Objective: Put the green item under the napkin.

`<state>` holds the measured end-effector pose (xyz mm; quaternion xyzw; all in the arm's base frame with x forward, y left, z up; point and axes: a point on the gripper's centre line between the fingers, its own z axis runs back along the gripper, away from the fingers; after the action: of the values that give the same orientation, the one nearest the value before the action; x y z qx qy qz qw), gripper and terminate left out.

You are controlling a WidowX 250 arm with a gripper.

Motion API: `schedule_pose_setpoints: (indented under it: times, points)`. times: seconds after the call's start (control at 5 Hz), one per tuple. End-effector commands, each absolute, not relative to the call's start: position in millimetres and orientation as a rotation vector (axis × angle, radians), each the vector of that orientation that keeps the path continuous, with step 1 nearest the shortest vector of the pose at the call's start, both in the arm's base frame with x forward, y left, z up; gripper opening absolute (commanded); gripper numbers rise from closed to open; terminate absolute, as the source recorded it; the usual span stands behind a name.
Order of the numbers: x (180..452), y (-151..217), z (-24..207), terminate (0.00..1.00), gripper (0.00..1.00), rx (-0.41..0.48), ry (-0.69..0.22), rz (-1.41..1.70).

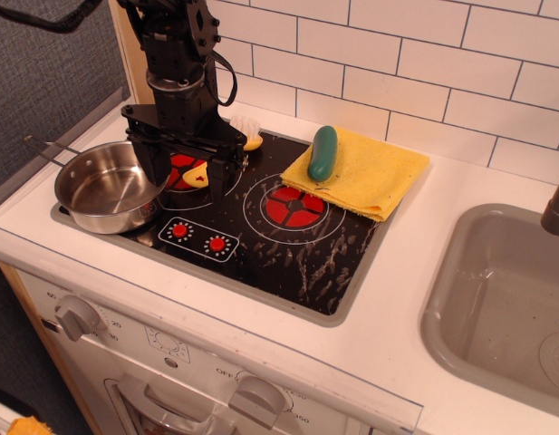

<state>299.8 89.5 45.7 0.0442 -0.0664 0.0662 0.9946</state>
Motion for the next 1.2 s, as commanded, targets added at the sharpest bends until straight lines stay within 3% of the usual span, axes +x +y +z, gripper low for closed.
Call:
schedule_pose_setpoints:
  times: [0.0, 0.4, 0.6, 1.0]
  points:
    - [300, 90, 46, 0.00, 1.00, 0.089, -0.133, 0.133]
    - [356, 43, 81, 0.00, 1.00, 0.003, -0.230, 0.065]
    - [380, 32, 79, 0.00, 1.00, -0.017, -0.243, 0.070]
    - [401, 35, 48, 0.00, 1.00, 0.000, -0.184, 0.101]
